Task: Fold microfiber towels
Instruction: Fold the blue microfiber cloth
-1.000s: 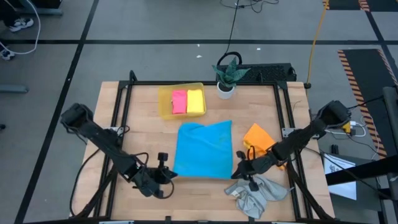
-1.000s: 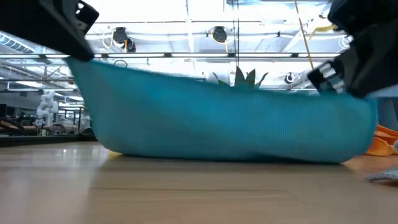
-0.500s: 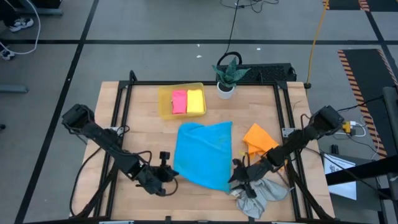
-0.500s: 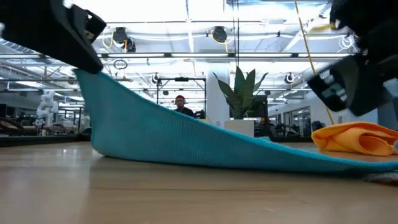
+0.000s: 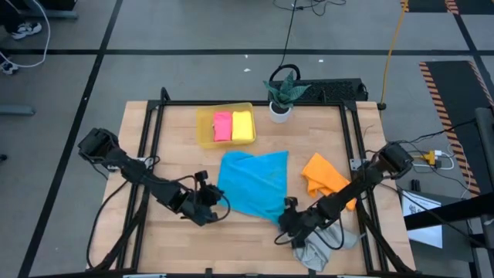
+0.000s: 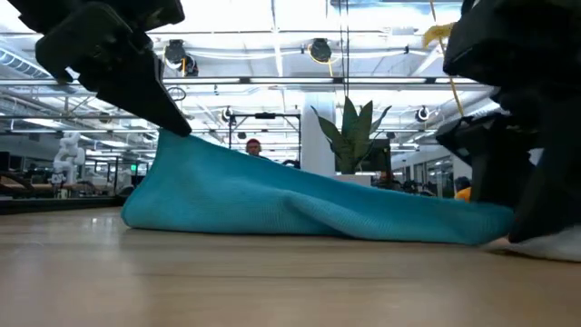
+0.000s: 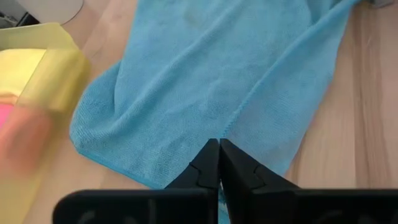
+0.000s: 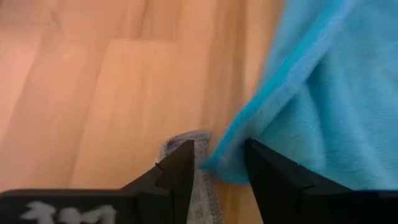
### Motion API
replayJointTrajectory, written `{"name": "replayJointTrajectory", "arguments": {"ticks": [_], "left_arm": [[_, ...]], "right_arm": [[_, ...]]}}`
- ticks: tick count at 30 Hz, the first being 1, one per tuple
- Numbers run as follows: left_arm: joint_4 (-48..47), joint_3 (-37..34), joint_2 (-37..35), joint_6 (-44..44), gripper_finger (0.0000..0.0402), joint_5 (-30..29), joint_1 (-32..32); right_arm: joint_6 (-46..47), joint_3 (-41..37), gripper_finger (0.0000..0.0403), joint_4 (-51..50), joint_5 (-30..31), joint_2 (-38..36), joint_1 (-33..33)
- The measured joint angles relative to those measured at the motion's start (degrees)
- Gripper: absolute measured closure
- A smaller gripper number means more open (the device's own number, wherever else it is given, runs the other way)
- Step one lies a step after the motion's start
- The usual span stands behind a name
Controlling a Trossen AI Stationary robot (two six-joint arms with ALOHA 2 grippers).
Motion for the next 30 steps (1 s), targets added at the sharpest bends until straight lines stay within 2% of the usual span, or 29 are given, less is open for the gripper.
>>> {"name": "replayJointTrajectory", "arguments": {"ticks": [4, 9, 12, 16, 21, 26, 30], "left_arm": [[0.0, 0.0, 0.0, 0.3, 0.0397, 0.0, -0.9], [0.2, 0.0, 0.0, 1.6, 0.0387, 0.0, -2.6], [1.9, 0.0, -0.5, 4.7, 0.0397, 0.3, -4.3], [4.6, 0.3, -3.7, 10.7, 0.0392, 1.5, -8.0], [8.3, 3.9, -9.8, 17.0, 0.0398, -0.7, -11.8], [14.2, 11.0, -13.4, 28.8, 0.0398, -1.4, -15.5], [14.1, 18.4, -13.7, 37.2, 0.0396, -1.6, -17.6]], "right_arm": [[0.2, 0.0, 0.0304, -0.6, 5.0, -0.6, 0.1], [0.2, 0.0, 0.0368, -2.7, 5.1, -1.9, 0.1], [0.1, 0.0, 0.0397, -4.8, 6.8, -4.6, 0.6], [-1.8, 0.0, 0.0396, -4.8, 11.1, -11.9, 2.8], [-11.4, 0.0, 0.04, 1.9, 17.4, -22.8, 6.8], [-24.0, 0.0, 0.0401, 14.6, 17.2, -29.7, 10.0], [-29.2, 0.0, 0.0402, 22.5, 17.0, -32.6, 11.5]]}}
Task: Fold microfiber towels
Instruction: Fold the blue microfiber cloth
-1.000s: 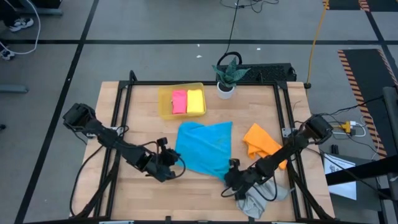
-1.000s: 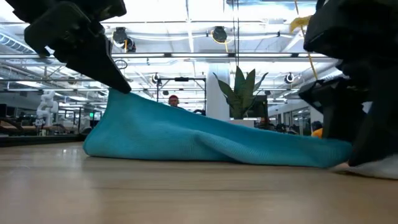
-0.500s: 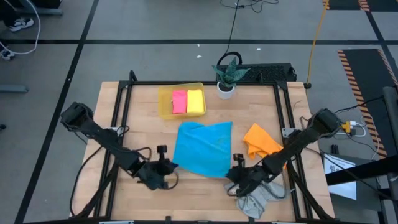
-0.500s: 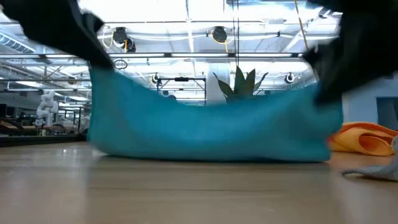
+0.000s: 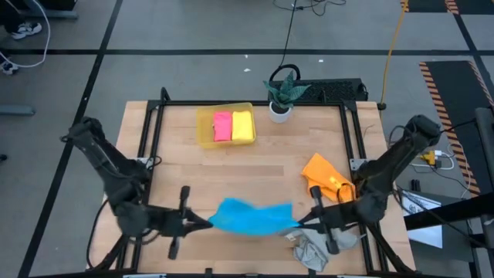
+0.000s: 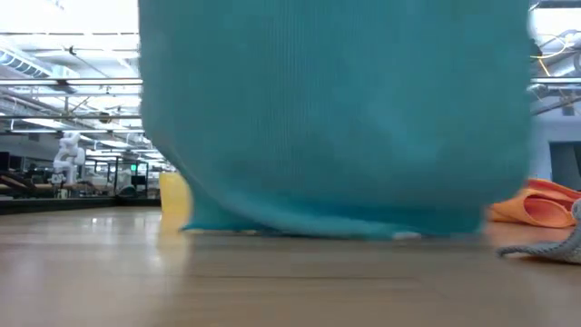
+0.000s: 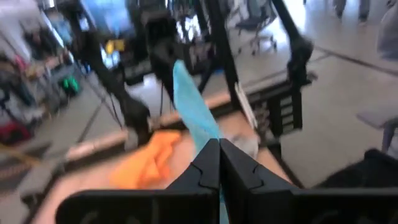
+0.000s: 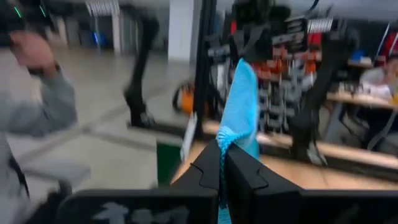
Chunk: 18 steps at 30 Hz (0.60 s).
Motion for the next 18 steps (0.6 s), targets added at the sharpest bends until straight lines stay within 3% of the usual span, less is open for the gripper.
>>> {"name": "replayJointTrajectory", "arguments": {"ticks": [3, 6, 10, 13, 18], "left_arm": [[-1.1, 3.8, -0.1, 3.9, 0.0398, -2.6, -0.2], [-4.1, 5.0, 0.0, 5.1, 0.0398, -10.7, 0.7], [-12.8, 4.3, 0.0, 1.7, 0.0398, -20.2, 3.2], [-20.3, 1.7, 0.0, -6.2, 0.0397, -22.3, 6.6], [-21.5, -7.6, 0.1, -15.1, 0.0398, -22.6, 13.2]], "right_arm": [[-0.6, 0.0, 0.0402, 2.9, 0.0, -2.2, 0.3], [-0.7, 0.0, 0.0402, 1.6, 1.1, -4.9, 0.1], [-0.5, 0.0, 0.0402, -6.5, 11.3, -7.2, -2.1], [5.0, 0.0, 0.0402, -17.0, 16.7, -7.3, -6.4], [11.6, -3.9, 0.0402, -23.8, 16.4, -5.5, -15.4]]}}
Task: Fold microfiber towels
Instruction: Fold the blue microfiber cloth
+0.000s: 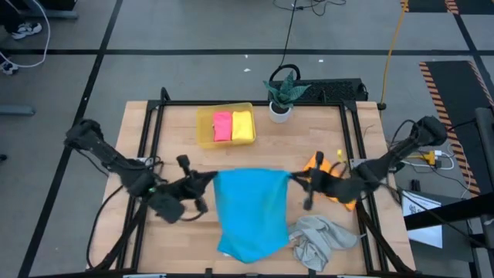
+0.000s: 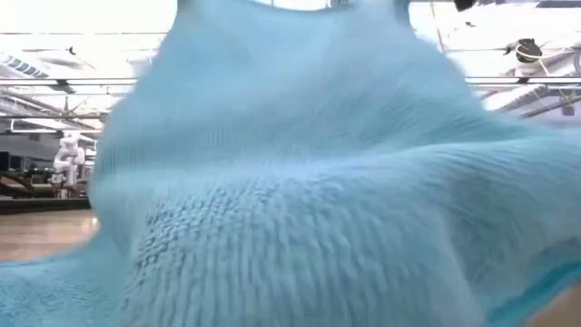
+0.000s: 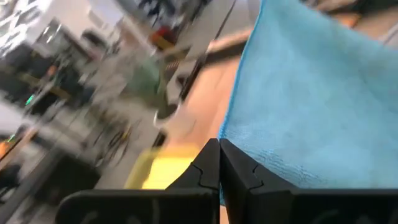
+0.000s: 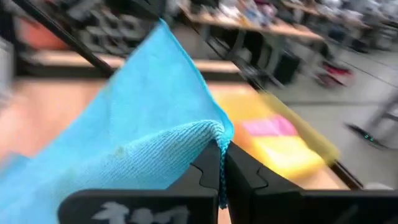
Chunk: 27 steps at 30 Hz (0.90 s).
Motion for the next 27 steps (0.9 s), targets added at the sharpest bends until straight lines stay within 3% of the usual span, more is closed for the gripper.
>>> {"name": "replayJointTrajectory", "arguments": {"ticks": [7, 10, 13, 19, 27], "left_arm": [[0.1, -8.6, 0.0, -7.5, 0.0396, -11.0, 5.9], [0.4, -9.3, 0.0, -6.5, 0.0398, -11.8, 7.3], [0.3, -9.8, 0.1, -7.0, 0.0393, -8.9, 8.3], [0.2, -11.8, 0.5, -7.5, 0.0398, -3.6, 8.2], [-0.5, -12.2, 0.5, -6.9, 0.0398, -2.2, 3.0]], "right_arm": [[-4.5, -8.6, 0.0403, 6.6, -0.1, 0.4, -14.0], [-9.9, -12.0, 0.0403, 12.7, -2.0, 0.4, -18.7], [-13.0, -15.4, 0.0403, 16.7, -8.5, 0.4, -21.8], [-14.2, -21.1, 0.0403, 24.3, -15.8, 0.4, -22.8], [-9.2, -21.9, 0.0403, 27.3, -28.6, 0.5, -19.0]]}}
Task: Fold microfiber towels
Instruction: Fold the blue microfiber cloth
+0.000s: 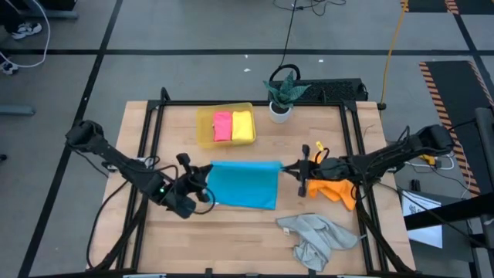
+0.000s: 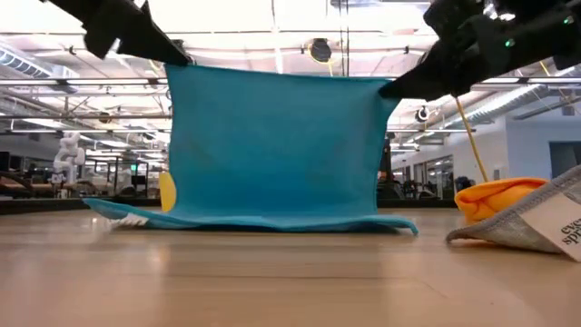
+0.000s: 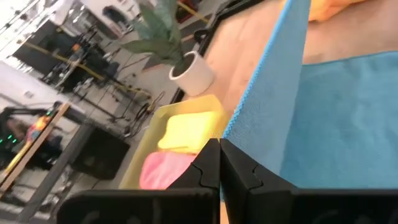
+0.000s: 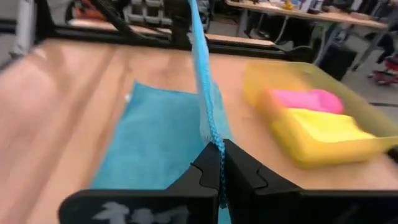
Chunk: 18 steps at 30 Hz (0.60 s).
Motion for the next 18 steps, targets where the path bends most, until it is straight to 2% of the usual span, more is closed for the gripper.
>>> {"name": "replayJointTrajectory", "arguments": {"ticks": [6, 12, 18], "left_arm": [[-2.5, -0.6, 0.0, -4.3, 0.0397, 7.4, -1.7], [0.5, -7.7, 0.0, -12.2, 0.0394, 11.5, -2.1], [5.7, -12.0, 0.0, -13.6, 0.0396, 13.5, -2.7]], "right_arm": [[4.2, 0.0, 0.0403, 5.2, 0.0, 7.6, 3.1], [4.5, 0.9, 0.0403, 15.0, -3.0, 19.6, 4.0], [4.1, 5.7, 0.0403, 11.3, -5.2, 25.8, 4.0]]}}
